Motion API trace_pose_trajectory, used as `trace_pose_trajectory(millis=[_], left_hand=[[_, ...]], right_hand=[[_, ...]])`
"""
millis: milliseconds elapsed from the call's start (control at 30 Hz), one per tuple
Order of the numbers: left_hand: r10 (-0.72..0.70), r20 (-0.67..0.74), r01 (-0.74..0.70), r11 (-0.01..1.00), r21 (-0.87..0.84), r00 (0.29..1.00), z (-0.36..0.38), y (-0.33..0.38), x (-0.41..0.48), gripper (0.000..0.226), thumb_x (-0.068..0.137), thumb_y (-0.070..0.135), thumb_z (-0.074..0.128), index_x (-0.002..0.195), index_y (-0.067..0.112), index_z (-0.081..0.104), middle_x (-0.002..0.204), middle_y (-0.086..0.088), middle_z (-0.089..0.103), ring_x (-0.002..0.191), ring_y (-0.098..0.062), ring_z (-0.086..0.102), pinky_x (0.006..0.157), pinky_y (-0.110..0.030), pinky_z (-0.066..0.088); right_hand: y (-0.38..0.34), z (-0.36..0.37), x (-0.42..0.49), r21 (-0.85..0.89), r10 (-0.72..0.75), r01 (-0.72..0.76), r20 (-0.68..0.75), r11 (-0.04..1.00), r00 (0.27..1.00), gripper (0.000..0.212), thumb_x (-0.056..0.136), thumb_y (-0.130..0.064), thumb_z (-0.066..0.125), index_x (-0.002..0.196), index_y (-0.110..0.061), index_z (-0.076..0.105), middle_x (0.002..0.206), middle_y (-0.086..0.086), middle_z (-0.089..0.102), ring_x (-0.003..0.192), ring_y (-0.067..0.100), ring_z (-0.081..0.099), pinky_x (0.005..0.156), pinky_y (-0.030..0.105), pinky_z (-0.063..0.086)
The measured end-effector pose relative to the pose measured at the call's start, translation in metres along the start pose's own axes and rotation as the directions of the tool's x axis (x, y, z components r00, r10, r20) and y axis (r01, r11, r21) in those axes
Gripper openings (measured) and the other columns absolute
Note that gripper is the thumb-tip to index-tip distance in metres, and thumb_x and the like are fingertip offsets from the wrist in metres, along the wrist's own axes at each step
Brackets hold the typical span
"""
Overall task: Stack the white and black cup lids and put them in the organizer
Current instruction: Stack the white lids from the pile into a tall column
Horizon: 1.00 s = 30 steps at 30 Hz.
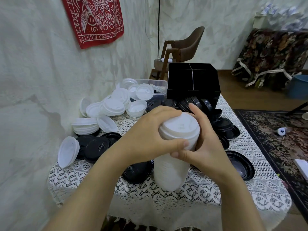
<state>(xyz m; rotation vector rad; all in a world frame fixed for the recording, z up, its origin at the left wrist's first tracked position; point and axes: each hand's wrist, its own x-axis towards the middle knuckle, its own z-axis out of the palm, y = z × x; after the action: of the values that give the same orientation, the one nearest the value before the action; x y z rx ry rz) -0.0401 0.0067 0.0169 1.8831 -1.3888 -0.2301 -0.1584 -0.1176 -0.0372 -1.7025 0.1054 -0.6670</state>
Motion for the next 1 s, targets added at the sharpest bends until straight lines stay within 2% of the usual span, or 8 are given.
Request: trace_pose_trajectory(millis=[167, 333, 433, 600, 800, 833, 900, 1000], left_hand=[[0.0, -0.001, 0.0, 0.999, -0.033, 1.0, 0.004, -0.005, -0.004, 0.082, 0.068, 0.058, 0.07, 0.14, 0.028, 0.047, 0.136, 0.03, 0.04, 0.125, 0.017, 0.035, 0.097, 0.001, 0.026], [0.006, -0.026, -0.008, 0.998, -0.062, 1.0, 0.009, -0.004, -0.007, 0.085, 0.068, 0.059, 0.07, 0.142, 0.028, 0.043, 0.139, 0.03, 0.039, 0.128, 0.017, 0.033, 0.101, -0.002, 0.026], [0.019, -0.021, -0.021, 0.997, -0.07, 1.0, 0.011, -0.005, -0.006, 0.083, 0.068, 0.035, 0.073, 0.144, 0.027, 0.039, 0.141, 0.023, 0.041, 0.127, 0.014, 0.036, 0.099, -0.002, 0.028], [-0.011, 0.047, 0.016, 0.995, -0.102, 0.999, 0.012, -0.013, -0.01, 0.103, 0.07, 0.034, 0.071, 0.152, 0.035, 0.009, 0.154, 0.027, 0.021, 0.135, 0.017, 0.021, 0.105, -0.004, 0.025], [-0.006, -0.015, 0.0, 0.935, -0.355, 1.0, -0.012, -0.033, -0.008, 0.065, 0.073, 0.026, 0.055, 0.135, 0.04, 0.039, 0.144, 0.017, 0.045, 0.136, 0.004, 0.034, 0.111, -0.018, 0.028], [-0.066, -0.093, 0.037, 0.958, -0.283, 0.993, -0.015, -0.042, -0.004, 0.055, 0.078, 0.023, 0.054, 0.13, 0.041, 0.045, 0.139, 0.018, 0.049, 0.133, 0.004, 0.039, 0.11, -0.02, 0.03], [-0.158, -0.197, 0.195, 0.964, 0.183, 0.968, -0.025, -0.061, 0.003, 0.044, 0.091, 0.021, 0.052, 0.134, 0.032, 0.05, 0.139, 0.012, 0.052, 0.131, -0.007, 0.044, 0.108, -0.027, 0.034], [-0.328, -0.133, 0.303, 0.551, 0.777, 0.935, -0.036, -0.092, 0.013, 0.043, 0.094, 0.026, 0.047, 0.137, 0.023, 0.049, 0.138, -0.001, 0.052, 0.125, -0.024, 0.046, 0.095, -0.039, 0.044]], right_hand=[[-0.005, -0.008, -0.003, 0.063, -0.032, 0.028, 0.062, 0.998, 0.998, 0.095, 0.063, -0.061, 0.081, 0.144, -0.031, 0.041, 0.143, -0.007, 0.051, 0.133, 0.017, 0.049, 0.106, 0.044, 0.044], [-0.011, 0.006, 0.005, -0.016, -0.116, 0.115, -0.157, 0.993, 0.981, 0.066, 0.068, -0.072, 0.069, 0.124, -0.037, 0.062, 0.136, -0.005, 0.056, 0.129, 0.016, 0.051, 0.106, 0.047, 0.044], [-0.008, 0.016, 0.007, -0.125, -0.141, 0.12, -0.169, 0.985, 0.976, 0.058, 0.068, -0.058, 0.075, 0.119, -0.034, 0.064, 0.133, -0.009, 0.056, 0.128, 0.009, 0.05, 0.106, 0.038, 0.045], [-0.006, 0.019, 0.007, -0.174, -0.16, 0.128, -0.185, 0.976, 0.97, 0.046, 0.066, -0.047, 0.074, 0.107, -0.028, 0.067, 0.128, -0.01, 0.055, 0.12, -0.001, 0.052, 0.093, 0.017, 0.046], [-0.006, 0.02, 0.008, -0.202, -0.142, 0.1, -0.206, 0.974, 0.968, 0.048, 0.064, -0.052, 0.072, 0.105, -0.027, 0.067, 0.125, -0.017, 0.054, 0.118, -0.004, 0.05, 0.096, 0.02, 0.045], [-0.006, 0.02, 0.008, -0.2, -0.139, 0.097, -0.207, 0.975, 0.968, 0.049, 0.063, -0.052, 0.072, 0.105, -0.027, 0.067, 0.124, -0.018, 0.054, 0.118, -0.005, 0.05, 0.095, 0.019, 0.045], [-0.005, 0.02, 0.008, -0.194, -0.133, 0.092, -0.208, 0.977, 0.969, 0.048, 0.063, -0.052, 0.071, 0.104, -0.027, 0.067, 0.124, -0.019, 0.054, 0.117, -0.005, 0.05, 0.094, 0.019, 0.045], [-0.005, 0.02, 0.008, -0.185, -0.122, 0.084, -0.209, 0.979, 0.97, 0.045, 0.063, -0.053, 0.071, 0.102, -0.031, 0.066, 0.123, -0.021, 0.053, 0.117, -0.005, 0.05, 0.093, 0.016, 0.044]])
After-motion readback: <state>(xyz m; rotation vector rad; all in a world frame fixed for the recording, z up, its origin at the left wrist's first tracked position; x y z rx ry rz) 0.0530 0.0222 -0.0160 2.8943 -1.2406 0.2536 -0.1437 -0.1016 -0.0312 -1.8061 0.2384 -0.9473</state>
